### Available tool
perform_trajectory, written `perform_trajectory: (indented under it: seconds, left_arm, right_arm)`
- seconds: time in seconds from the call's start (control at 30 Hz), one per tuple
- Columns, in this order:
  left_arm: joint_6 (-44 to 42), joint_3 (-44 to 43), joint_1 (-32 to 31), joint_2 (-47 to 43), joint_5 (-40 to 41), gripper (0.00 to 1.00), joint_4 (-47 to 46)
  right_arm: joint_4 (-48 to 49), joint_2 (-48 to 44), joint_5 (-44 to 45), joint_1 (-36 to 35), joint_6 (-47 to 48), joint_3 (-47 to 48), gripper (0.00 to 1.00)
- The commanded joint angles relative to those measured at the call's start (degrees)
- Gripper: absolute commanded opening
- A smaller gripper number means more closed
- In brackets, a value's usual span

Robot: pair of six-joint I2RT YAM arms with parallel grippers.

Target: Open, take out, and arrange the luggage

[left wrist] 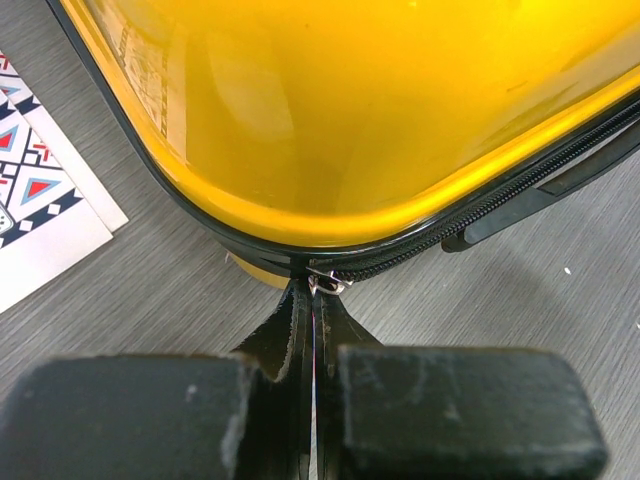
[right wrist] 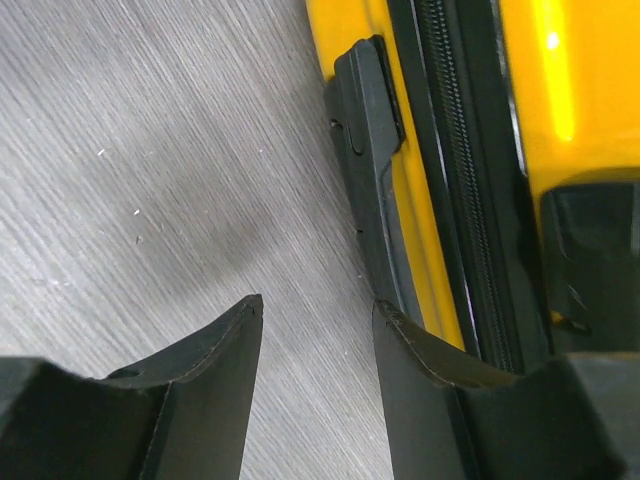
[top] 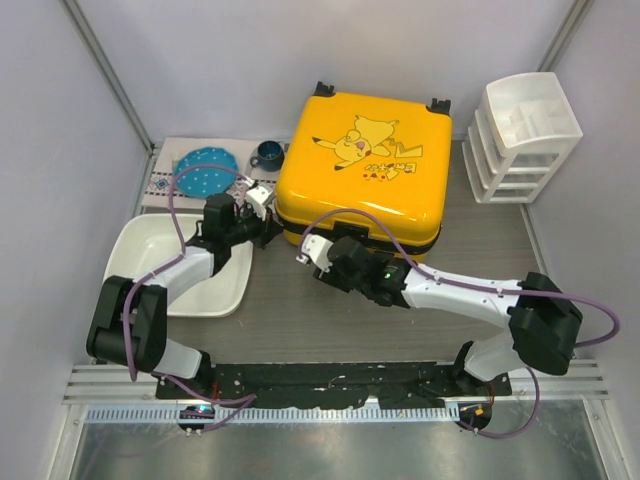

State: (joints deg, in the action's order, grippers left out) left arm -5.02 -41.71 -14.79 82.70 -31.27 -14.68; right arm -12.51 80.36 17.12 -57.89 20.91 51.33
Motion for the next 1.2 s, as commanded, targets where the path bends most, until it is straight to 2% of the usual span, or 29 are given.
perform_trajectory:
  seconds: [0.0,0.2,0.47,0.5,0.57,0.6,0.67,0.77,1.0,1.03,1.07,1.13,1.17]
  left_arm:
    - [0.53,-1.35,-0.59,-2.45,2.88,0.0,-12.48]
    - [1.85,-0.12,-0.59,-2.28,2.7,0.0,-13.89]
    - [0.53,0.41,-0.59,-1.31,2.53,0.0,-14.94]
    - [0.1,0.32,-0.59,-1.22,2.35,0.0,-14.94]
    - [0.01,0.14,-0.59,-0.61,2.26,0.0,-15.21]
    - [-0.08,-0.12,-0.51,-0.52,2.18,0.0,-15.29]
    - [-0.17,-0.65,-0.42,-0.17,2.09,0.0,-15.29]
    - [-0.78,-1.0,0.19,-0.34,2.0,0.0,-14.77]
    - [-3.68,-1.18,2.75,-0.6,0.6,0.0,-12.13]
    - [-3.77,-1.09,2.83,-0.78,-0.02,0.0,-11.78]
    - [-3.6,-1.0,2.83,-0.87,-0.54,0.0,-11.52]
    - [-3.07,-1.0,2.83,-1.04,-1.07,0.0,-11.34]
    - [-2.81,-1.09,2.83,-1.22,-1.08,0.0,-11.34]
  right_arm:
    - [5.3,3.13,3.09,0.14,-0.43,3.34,0.54]
    - [6.27,7.62,1.08,1.37,-2.54,5.53,0.55]
    - [3.82,11.22,-5.44,5.33,-2.19,5.1,0.4]
    - [3.29,11.14,-6.91,5.68,-1.84,4.49,0.31]
    - [2.15,10.61,-7.11,6.03,-1.4,3.87,0.24]
    - [1.71,10.17,-7.8,6.12,-1.22,3.26,0.13]
    - [0.48,8.16,-7.72,6.12,-0.78,2.03,0.01]
    - [-1.45,5.61,-7.63,6.12,0.1,-0.52,0.01]
    - [-3.13,-5.2,-8.42,6.21,0.81,-6.16,0.01]
    - [-3.04,-6.86,-8.86,6.21,0.28,-5.89,0.04]
    - [-2.61,-7.32,-9.99,6.12,-0.51,-4.85,0.28]
    - [-1.38,-7.76,-10.79,5.86,-1.91,-3.7,0.41]
    - [0.71,-8.02,-12.54,5.77,-2.18,-3.26,0.51]
